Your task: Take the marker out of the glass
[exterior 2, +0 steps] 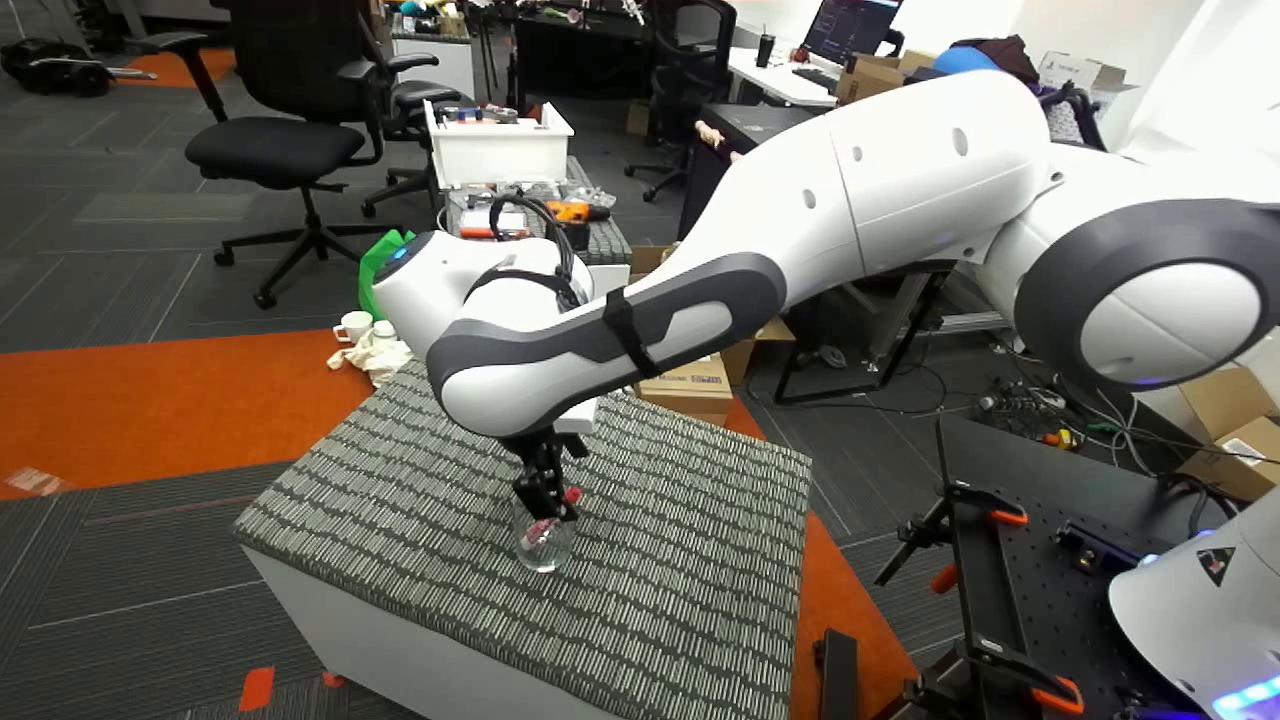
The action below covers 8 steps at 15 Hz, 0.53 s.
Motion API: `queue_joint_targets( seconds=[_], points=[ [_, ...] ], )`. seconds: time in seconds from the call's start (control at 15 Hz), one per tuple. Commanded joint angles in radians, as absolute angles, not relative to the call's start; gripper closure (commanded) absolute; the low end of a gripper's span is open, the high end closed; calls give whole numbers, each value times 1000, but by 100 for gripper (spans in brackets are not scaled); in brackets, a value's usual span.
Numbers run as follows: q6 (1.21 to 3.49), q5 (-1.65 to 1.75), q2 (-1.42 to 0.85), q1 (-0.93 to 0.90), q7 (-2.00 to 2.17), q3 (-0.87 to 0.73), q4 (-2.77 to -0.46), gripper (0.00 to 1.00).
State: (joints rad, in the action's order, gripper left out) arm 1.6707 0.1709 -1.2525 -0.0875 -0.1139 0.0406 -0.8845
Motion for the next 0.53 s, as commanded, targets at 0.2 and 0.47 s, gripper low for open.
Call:
queue_joint_targets(
  seconds=[0.2, 0.47],
  points=[
    [1555, 146, -1358, -90, -140, 32, -703, 13],
    [1525, 144, -1401, -89, -142, 31, -641, 21]
  ],
)
